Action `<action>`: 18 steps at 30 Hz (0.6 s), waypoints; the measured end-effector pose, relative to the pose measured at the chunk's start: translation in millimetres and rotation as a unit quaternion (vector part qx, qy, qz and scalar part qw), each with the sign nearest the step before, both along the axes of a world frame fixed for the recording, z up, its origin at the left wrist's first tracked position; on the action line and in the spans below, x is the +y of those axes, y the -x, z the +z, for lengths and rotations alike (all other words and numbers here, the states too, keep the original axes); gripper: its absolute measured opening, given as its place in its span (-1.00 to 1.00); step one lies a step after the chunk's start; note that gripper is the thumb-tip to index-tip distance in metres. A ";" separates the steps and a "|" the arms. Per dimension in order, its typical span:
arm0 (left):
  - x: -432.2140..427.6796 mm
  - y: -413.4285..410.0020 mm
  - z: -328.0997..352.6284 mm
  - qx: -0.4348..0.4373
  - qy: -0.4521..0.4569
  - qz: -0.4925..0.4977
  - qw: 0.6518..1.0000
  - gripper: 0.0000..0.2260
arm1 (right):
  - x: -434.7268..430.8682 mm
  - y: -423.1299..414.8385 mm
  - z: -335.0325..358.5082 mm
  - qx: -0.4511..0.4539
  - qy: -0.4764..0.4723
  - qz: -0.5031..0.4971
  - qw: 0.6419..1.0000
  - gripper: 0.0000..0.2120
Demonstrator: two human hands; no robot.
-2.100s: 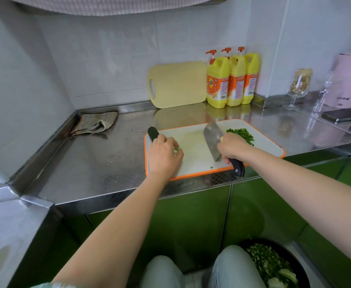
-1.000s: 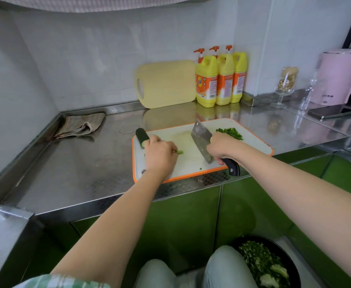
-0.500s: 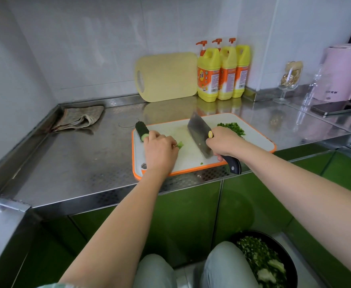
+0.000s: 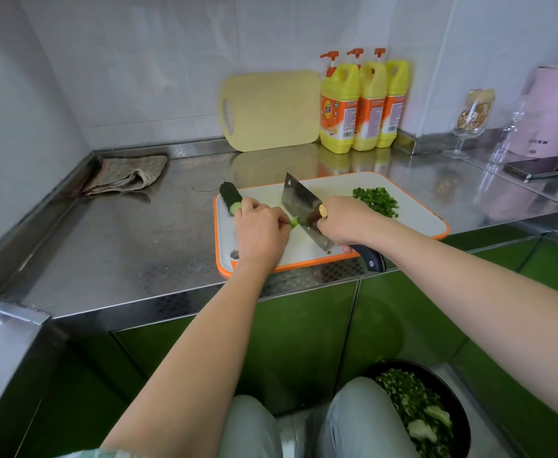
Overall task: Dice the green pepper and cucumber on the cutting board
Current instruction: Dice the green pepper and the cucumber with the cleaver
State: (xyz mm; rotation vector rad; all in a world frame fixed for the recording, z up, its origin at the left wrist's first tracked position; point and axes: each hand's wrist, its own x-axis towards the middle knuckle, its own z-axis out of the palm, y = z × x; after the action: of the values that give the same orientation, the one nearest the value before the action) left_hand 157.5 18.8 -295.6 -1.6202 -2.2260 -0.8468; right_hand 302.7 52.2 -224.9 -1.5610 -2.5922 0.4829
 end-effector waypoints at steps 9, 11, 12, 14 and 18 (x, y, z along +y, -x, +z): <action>-0.8 -1.0 1.9 -0.019 0.013 -0.001 1.000 -0.83 | -1.4 -2.7 1.2 0.043 -0.061 0.006 0.997 -0.87; -0.8 -0.4 2.0 -0.025 0.012 -0.003 1.000 -0.84 | -6.9 -0.6 5.0 0.001 -0.046 0.025 0.999 -0.87; -1.0 -0.5 2.0 -0.028 0.012 -0.005 1.000 -0.84 | -9.3 1.1 5.8 -0.016 -0.037 0.028 0.999 -0.85; -1.8 -1.3 2.2 -0.031 0.009 -0.006 0.999 -0.85 | -10.2 4.5 5.6 -0.027 -0.017 0.023 0.999 -0.82; -3.0 -1.5 2.9 -0.033 0.008 -0.006 0.999 -0.85 | -5.7 13.0 1.9 -0.008 0.010 -0.007 1.000 -0.81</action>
State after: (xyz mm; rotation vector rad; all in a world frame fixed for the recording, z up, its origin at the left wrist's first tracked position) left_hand 159.0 15.8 -292.7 -1.6383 -2.2760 -0.9003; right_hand 289.7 46.4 -223.0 -1.5952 -2.5937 0.4984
